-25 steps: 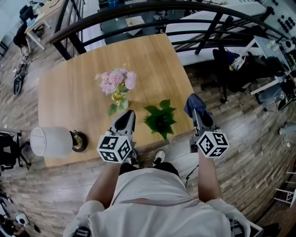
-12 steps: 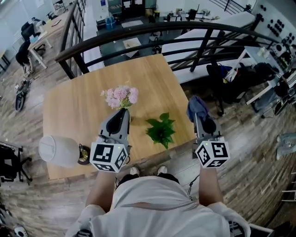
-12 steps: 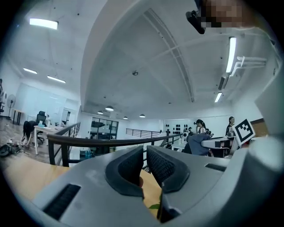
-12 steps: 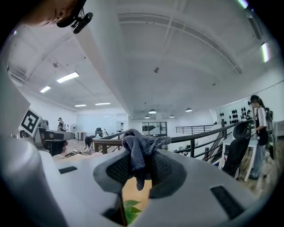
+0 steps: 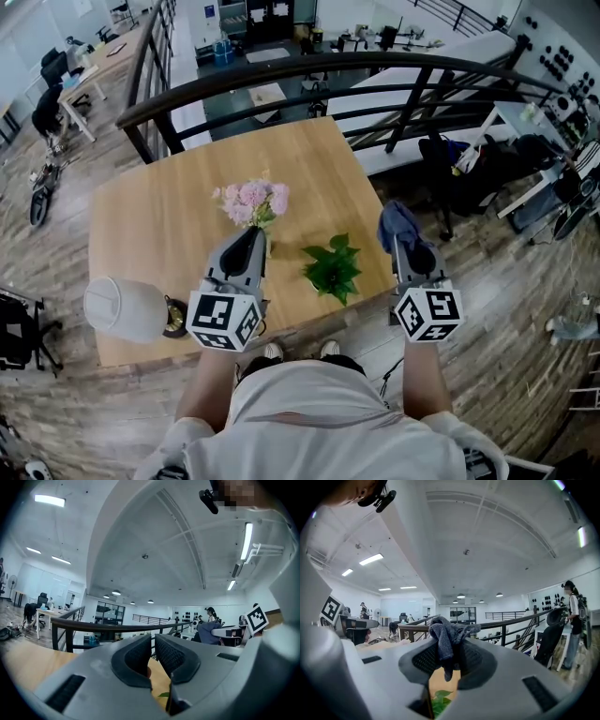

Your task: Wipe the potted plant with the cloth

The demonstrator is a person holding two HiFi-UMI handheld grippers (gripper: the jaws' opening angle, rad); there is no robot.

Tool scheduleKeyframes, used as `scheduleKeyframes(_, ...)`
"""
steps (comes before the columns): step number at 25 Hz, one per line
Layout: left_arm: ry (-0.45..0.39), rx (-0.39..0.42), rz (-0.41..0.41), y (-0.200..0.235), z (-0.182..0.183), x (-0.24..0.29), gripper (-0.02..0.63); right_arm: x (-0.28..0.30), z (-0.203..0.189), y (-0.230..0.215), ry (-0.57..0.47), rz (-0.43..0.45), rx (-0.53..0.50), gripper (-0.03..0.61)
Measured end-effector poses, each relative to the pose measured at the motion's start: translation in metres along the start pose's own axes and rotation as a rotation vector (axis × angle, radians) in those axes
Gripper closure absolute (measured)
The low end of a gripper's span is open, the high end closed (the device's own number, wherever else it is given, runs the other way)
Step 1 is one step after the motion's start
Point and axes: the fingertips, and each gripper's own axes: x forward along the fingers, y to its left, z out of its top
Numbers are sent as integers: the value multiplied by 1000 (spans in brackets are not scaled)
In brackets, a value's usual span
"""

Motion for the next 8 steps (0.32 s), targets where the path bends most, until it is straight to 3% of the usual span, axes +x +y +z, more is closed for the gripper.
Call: scheduleKeyframes(8, 8, 1, 2, 3, -3, 2, 581, 8, -3, 4, 10, 12, -6, 439)
